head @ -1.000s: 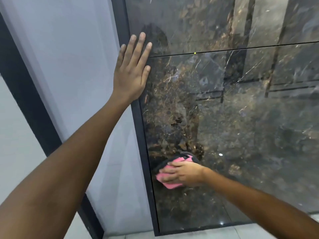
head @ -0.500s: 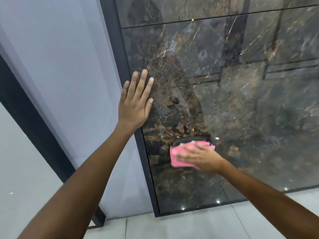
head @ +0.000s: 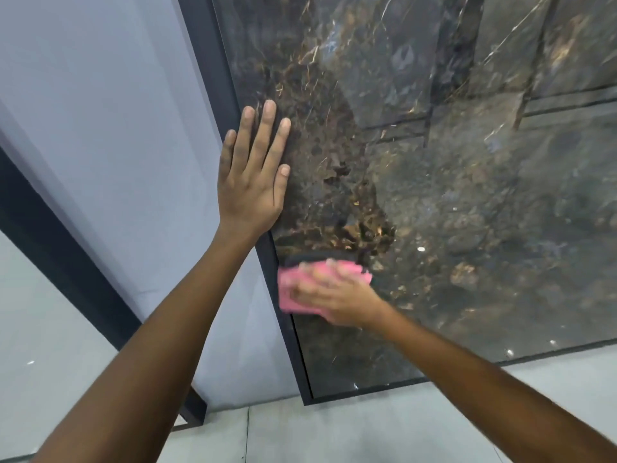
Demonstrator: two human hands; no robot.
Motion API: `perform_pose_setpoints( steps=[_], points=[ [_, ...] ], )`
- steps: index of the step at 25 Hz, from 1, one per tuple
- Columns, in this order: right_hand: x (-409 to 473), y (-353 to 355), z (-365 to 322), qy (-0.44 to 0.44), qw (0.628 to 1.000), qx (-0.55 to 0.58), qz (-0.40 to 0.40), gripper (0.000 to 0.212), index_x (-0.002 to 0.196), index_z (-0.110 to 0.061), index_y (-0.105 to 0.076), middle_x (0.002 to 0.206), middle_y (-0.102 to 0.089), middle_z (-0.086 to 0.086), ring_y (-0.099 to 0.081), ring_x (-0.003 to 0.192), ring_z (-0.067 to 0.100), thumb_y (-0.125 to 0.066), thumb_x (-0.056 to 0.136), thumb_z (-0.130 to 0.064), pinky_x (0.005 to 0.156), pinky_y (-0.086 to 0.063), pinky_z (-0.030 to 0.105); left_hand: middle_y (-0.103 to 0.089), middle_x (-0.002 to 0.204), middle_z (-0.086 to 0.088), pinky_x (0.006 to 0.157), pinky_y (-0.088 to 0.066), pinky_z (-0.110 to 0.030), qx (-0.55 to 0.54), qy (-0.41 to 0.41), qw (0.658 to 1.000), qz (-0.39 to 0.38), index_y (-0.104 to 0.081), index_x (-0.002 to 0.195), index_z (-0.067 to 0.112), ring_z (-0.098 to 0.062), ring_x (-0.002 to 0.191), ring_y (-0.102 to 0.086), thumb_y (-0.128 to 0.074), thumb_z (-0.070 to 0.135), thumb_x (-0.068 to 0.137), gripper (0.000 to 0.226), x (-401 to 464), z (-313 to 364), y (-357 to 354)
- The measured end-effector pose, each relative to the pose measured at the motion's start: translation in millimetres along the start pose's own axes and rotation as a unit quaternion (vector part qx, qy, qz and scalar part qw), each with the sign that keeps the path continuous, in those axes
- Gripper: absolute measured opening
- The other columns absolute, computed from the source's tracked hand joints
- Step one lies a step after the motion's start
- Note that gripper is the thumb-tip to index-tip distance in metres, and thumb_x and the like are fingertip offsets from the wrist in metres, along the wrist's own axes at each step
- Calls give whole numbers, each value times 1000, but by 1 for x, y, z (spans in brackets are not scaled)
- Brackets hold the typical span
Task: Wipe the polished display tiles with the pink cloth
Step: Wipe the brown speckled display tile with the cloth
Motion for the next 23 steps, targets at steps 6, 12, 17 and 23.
perform_pose_setpoints(
  steps=[6,12,17,23],
  points=[
    [-69,18,41,64,994,78,-35,75,148,-30,-31,159,-14,-8,-7,148,19,-60,80,-15,120,-1,45,-32,156,-15,120,-4,-37,-56,31,998,5,-33,150,11,-30,145,-17,-37,21,102,49,-9,2,2],
    [-98,24,81,-501,862,70,32,88,153,-26,-3,159,8,9,-6,145,35,-51,80,-36,113,-16,59,17,162,-2,121,4,-36,-42,-21,995,-84,-2,157,20,-20,150,11,-28,27,104,59,-130,55,-26],
    [-150,-11,-12,73,985,39,-154,102,154,-21,-6,161,11,0,-3,147,22,-60,69,-12,119,0,50,18,162,-7,120,2,-39,0,-8,999,-52,0,156,16,-23,149,13,-29,28,104,60,-133,55,-35],
    [-45,23,53,-446,885,119,67,92,153,-17,3,159,17,6,16,146,24,-51,80,-36,118,3,49,8,163,-6,120,-2,-39,-6,-2,999,-32,-5,156,17,-22,150,9,-30,27,104,59,-137,58,-42]
  ],
)
Point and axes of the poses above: each hand's wrist, its own x-axis towards the middle knuckle, its own y-axis out of the back of the hand, z = x × y, the point moved 1 cm from there along x, towards the middle knuckle
